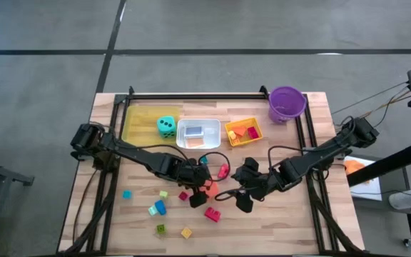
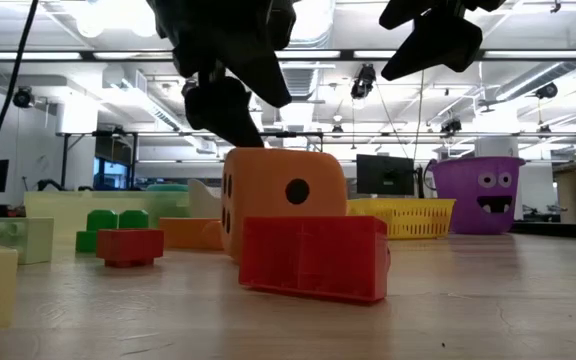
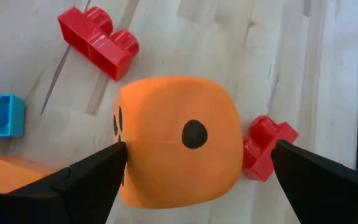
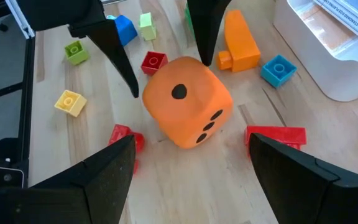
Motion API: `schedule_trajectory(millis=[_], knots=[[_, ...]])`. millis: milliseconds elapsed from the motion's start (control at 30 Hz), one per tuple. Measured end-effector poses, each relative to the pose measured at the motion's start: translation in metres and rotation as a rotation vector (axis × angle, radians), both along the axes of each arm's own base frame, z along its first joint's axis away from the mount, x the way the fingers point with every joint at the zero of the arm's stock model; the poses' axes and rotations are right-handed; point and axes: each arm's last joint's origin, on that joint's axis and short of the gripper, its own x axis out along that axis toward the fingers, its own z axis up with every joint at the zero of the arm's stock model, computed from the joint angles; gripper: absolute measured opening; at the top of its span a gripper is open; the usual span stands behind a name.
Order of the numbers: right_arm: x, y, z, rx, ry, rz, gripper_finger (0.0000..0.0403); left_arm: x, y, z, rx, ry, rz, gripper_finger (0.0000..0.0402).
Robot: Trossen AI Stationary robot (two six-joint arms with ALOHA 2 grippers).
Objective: Pick & Place Toys
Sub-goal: Put the orange dice into the yellow transparent bin
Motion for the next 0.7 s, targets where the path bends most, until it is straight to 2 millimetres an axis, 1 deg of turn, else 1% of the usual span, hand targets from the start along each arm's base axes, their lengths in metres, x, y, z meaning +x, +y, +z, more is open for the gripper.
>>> schedule_trajectory(millis=[267, 567, 700], knots=[[-0.001, 0.001, 0.0, -0.003, 0.001, 0.008, 0.0308, -0.004, 0.0, -0.005, 0.106, 0.018, 0.018, 0.0398], [-0.001, 0.001, 0.0, -0.003, 0.001, 0.008, 0.0308, -0.005, -0.007, -0.004, 0.176, -0.019, -0.098, 0.0398], [-0.001, 0.001, 0.0, -0.003, 0.0, 0.008, 0.0308, -0.004, -0.01, -0.01, 0.25, -0.012, -0.128, 0.0398]])
